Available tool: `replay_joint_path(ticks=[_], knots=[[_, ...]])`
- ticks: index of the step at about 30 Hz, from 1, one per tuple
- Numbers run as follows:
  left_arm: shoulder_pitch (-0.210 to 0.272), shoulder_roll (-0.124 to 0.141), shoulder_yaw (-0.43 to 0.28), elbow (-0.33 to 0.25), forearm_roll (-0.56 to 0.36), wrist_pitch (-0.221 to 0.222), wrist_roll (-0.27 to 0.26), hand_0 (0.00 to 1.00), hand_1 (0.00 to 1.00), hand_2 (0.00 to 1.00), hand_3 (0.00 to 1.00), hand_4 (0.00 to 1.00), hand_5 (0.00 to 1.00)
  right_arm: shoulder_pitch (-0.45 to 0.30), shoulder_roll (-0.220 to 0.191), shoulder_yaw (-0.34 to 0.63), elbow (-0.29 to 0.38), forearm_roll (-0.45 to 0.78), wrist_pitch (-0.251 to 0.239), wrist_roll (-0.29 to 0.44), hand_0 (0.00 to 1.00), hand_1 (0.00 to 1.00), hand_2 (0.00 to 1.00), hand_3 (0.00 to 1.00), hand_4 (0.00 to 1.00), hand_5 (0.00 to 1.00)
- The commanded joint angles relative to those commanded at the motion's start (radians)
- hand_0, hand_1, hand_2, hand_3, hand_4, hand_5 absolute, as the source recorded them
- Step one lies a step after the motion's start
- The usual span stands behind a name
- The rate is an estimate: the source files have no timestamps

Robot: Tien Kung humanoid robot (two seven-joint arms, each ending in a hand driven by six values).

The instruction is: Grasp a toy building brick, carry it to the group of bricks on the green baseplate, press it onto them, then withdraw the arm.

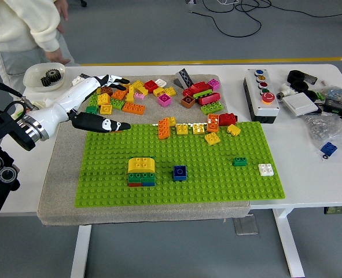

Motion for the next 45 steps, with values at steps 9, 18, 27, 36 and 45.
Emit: replay_joint_path(ticks=[9, 18, 27, 36, 45], knots=[[-0.007, -0.001, 0.009, 0.000, -0.005, -0.001, 0.004, 0.998, 0.807, 0.764, 0.811, 0.998, 0.348, 0.005, 0.003, -0.002, 0.000, 0.000, -0.001, 0.002, 0.752, 0.650, 0.722, 0.621, 0.892, 0.487], [-0.014, -0.007, 0.020, 0.003, 0.000, -0.013, 0.015, 0.998, 0.803, 0.764, 0.800, 0.998, 0.354, 0.001, 0.004, 0.001, 0.000, 0.000, -0.002, 0.000, 0.752, 0.651, 0.722, 0.622, 0.892, 0.486], [-0.022, -0.012, 0.016, 0.010, -0.005, -0.003, 0.011, 0.998, 0.799, 0.760, 0.797, 0.998, 0.368, -0.003, 0.008, 0.002, 0.000, 0.000, 0.001, -0.005, 0.751, 0.650, 0.722, 0.621, 0.890, 0.485], [-0.021, -0.012, 0.013, 0.013, -0.015, 0.015, 0.007, 0.998, 0.795, 0.758, 0.779, 0.998, 0.368, -0.002, 0.009, 0.000, 0.000, 0.000, 0.002, -0.004, 0.751, 0.650, 0.720, 0.618, 0.889, 0.484], [-0.022, -0.013, 0.008, 0.013, -0.017, 0.017, 0.007, 0.998, 0.792, 0.754, 0.750, 0.988, 0.370, -0.004, 0.009, 0.000, 0.000, 0.000, 0.001, -0.005, 0.751, 0.649, 0.721, 0.618, 0.889, 0.484]])
